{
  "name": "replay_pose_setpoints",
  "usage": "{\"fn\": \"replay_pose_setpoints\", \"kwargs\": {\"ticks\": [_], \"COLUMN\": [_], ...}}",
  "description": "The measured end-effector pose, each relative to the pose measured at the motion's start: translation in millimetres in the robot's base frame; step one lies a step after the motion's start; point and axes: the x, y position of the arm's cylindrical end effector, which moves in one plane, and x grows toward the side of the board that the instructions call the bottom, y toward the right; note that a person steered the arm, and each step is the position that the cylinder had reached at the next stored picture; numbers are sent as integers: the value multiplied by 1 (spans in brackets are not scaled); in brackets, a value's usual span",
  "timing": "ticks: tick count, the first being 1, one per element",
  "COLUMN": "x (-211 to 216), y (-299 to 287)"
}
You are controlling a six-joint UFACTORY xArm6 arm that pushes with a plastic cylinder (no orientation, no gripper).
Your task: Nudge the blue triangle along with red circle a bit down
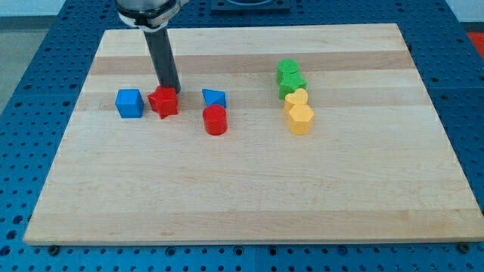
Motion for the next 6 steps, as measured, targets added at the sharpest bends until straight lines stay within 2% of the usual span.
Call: {"fn": "replay_pose_setpoints", "kwargs": {"ticks": [1,2,3,5,6], "x": [7,-11,-24,-21,-9], "y": [-12,-12,16,76,84]}}
